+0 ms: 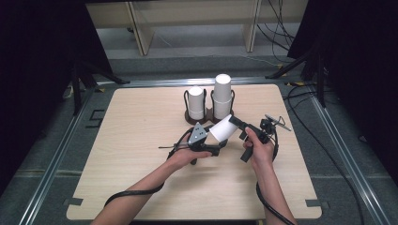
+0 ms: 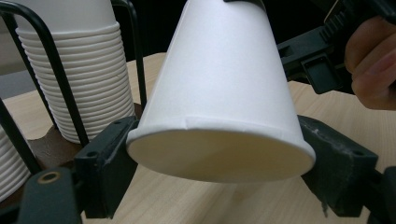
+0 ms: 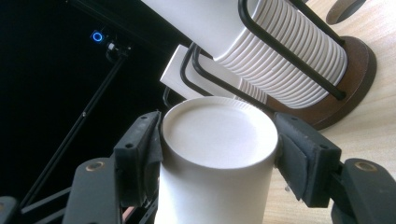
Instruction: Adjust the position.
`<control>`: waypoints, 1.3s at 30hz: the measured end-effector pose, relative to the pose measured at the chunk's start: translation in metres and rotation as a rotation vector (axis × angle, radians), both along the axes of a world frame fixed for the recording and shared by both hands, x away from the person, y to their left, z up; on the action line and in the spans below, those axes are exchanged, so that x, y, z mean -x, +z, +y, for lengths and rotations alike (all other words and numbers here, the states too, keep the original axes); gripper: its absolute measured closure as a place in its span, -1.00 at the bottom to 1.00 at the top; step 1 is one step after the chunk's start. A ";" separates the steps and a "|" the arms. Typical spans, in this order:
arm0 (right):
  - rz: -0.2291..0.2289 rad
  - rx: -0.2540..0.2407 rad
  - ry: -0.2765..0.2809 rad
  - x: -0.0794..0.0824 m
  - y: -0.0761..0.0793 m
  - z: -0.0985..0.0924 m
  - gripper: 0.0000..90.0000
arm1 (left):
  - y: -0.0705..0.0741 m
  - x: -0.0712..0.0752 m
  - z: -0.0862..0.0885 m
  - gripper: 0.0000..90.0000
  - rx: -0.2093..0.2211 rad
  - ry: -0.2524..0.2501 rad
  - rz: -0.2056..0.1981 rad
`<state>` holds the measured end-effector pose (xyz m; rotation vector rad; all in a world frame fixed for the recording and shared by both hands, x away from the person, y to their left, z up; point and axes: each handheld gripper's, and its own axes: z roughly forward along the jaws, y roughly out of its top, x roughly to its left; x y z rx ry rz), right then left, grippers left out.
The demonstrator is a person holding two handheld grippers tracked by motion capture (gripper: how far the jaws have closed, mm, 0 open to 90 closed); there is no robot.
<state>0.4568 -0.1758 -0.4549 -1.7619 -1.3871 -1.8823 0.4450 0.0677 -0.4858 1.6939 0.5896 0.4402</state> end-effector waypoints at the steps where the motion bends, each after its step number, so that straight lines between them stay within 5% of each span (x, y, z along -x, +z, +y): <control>1: -0.007 0.008 -0.003 0.000 0.000 0.000 -0.21 | 0.000 0.000 0.000 -0.61 0.001 0.000 0.001; 26: -0.037 0.029 -0.011 -0.002 -0.002 -0.001 -0.26 | 0.002 0.001 0.004 -0.46 0.006 -0.004 -0.013; 30: -0.043 0.046 -0.013 -0.002 -0.002 0.000 -0.36 | 0.005 0.003 0.005 -0.46 -0.008 -0.009 -0.012; 32: -0.029 0.011 -0.008 -0.001 -0.001 0.001 -0.43 | 0.005 0.003 0.005 -0.46 -0.011 -0.010 -0.014; 33: -0.050 0.043 -0.005 -0.002 -0.001 0.000 -0.45 | 0.006 0.004 0.005 -0.45 -0.009 -0.010 -0.015; 38: -0.056 0.040 -0.007 -0.001 0.002 0.002 -0.61 | 0.006 0.003 0.007 -0.44 -0.006 -0.007 -0.021; 39: -0.087 0.075 -0.008 -0.001 0.003 0.001 -0.67 | 0.007 0.004 0.008 -0.44 -0.023 -0.007 -0.019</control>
